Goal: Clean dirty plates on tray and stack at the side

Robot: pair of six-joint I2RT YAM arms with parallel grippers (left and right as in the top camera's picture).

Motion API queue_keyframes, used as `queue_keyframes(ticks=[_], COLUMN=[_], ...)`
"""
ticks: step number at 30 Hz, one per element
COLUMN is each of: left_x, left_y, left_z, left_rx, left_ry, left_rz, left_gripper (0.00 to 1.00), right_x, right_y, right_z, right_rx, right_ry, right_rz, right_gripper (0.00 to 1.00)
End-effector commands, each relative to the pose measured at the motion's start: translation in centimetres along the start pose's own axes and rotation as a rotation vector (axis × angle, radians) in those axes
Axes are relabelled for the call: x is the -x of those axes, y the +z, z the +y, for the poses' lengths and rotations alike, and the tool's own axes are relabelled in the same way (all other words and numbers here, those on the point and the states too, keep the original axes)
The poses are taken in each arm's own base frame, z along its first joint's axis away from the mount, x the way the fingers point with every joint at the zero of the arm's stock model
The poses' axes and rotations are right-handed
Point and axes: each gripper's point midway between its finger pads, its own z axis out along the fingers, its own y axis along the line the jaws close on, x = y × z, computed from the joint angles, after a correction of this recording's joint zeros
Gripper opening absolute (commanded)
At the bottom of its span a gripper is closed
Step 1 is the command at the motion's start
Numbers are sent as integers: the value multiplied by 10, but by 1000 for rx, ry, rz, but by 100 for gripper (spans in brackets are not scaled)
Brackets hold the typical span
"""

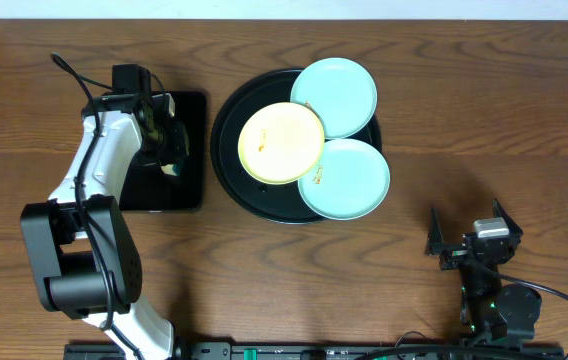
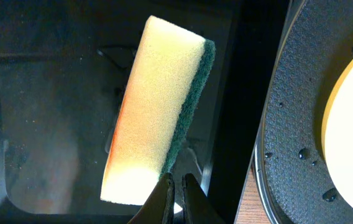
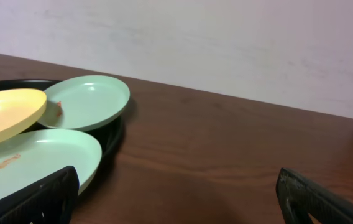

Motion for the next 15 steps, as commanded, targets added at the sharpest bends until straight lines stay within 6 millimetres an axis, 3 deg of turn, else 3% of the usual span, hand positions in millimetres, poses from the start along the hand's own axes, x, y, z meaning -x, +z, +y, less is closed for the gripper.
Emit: queue_keyframes(ticks=[1, 15], left_x=[-5, -4], left_y=[6, 15], left_z=[-7, -8], left_rx=[-42, -59], left_ry=[-22, -18], left_rz=[26, 5], left_gripper=[8, 8], right_x=[0, 0], right_y=[0, 0], right_z=[-1, -1], right_rx=[-4, -4], right_ry=[-7, -7], right_rz=[0, 0], right_gripper=[99, 99])
